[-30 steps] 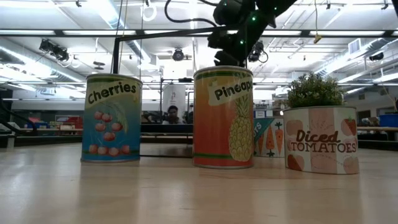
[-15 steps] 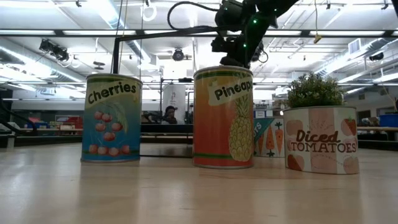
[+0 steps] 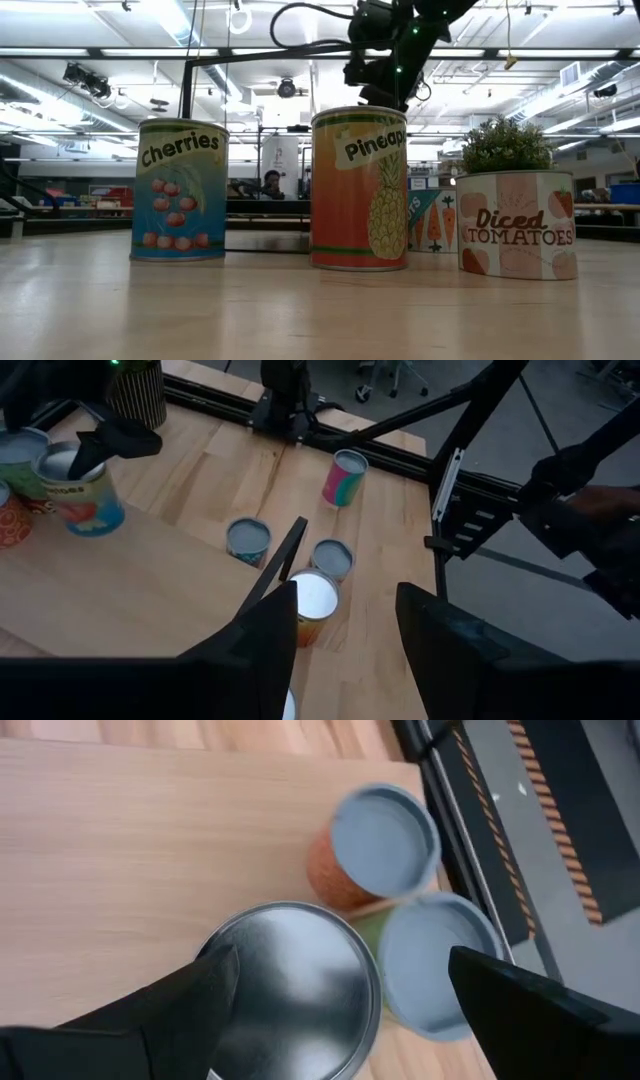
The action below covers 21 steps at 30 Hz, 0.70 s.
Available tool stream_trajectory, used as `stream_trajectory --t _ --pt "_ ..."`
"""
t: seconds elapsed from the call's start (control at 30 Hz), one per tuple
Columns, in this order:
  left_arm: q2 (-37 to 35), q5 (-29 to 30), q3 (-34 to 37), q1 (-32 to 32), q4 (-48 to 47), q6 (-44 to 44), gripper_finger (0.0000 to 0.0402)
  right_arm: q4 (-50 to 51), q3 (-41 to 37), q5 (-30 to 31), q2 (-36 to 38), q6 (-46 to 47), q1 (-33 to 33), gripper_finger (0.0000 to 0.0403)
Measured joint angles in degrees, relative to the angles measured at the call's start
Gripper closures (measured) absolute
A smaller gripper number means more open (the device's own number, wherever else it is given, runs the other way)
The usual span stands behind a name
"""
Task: Pick and place cans onto a shelf
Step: Put the right blue can on the shelf, then put the red can on the shelf aligned with the red can
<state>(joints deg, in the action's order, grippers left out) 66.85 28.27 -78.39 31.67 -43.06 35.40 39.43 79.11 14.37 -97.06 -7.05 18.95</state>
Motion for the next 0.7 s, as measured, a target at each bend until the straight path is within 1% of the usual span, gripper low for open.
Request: stream_trajectory --t 0.13,0.43,0.57,0.7 --pt "0.0 0.0 0.0 0.01 0.01 -0.02 0.0225 0.18 -0.04 1.85 -0.02 2.5 0.69 0.0031" --pt "0.0 -0.02 0.0 0.0 -0.05 -0.07 0.0225 0.96 0.67 2.27 -0.25 5.89 0.76 0.0031" --pt "0.0 -0.03 0.0 0.01 -0.63 -0.09 0.0225 2.41 3.17 2.74 -0.57 6.09 -0.23 0.0031" --pt "0.0 -0.04 0.0 0.01 -2.42 -0.14 0.0225 7.4 7.84 1.28 -0.46 7.0 -1.48 0.0031"
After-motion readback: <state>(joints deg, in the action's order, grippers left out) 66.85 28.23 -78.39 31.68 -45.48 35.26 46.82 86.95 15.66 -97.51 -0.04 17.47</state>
